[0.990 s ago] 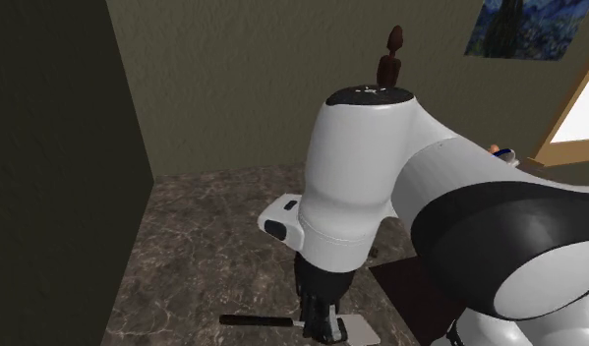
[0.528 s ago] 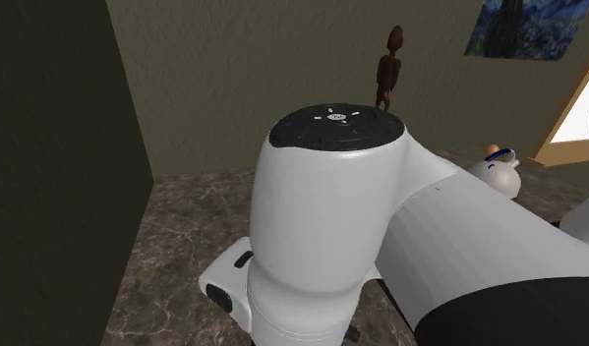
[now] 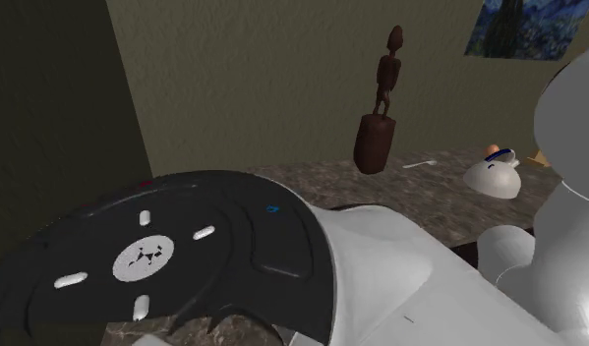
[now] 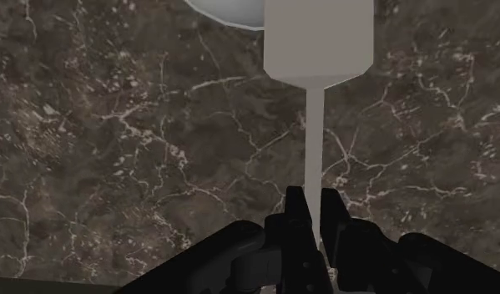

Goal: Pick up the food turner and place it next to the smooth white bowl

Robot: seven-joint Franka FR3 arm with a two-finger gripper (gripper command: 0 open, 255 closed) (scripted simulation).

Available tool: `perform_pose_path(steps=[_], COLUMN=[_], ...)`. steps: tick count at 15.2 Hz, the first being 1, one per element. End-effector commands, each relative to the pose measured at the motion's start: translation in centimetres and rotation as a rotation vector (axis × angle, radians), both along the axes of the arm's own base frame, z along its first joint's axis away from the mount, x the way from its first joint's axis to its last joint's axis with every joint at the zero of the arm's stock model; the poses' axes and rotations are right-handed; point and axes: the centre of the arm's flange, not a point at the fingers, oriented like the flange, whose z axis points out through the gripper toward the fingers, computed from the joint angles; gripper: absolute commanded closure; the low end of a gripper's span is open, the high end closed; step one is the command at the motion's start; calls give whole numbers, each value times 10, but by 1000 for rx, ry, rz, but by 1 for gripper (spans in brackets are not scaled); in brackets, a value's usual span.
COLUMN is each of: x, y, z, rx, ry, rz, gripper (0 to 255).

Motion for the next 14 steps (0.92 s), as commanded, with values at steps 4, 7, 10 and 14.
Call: perform_pose_path(steps=[4, 7, 10, 14], x=[-23, -23, -23, -23], y=[45, 45, 45, 45], z=[-5, -21, -37, -58], rx=[1, 1, 1, 1], ry=[0, 0, 0, 0], rz=[-2, -2, -2, -2], gripper=[255, 255, 255, 255])
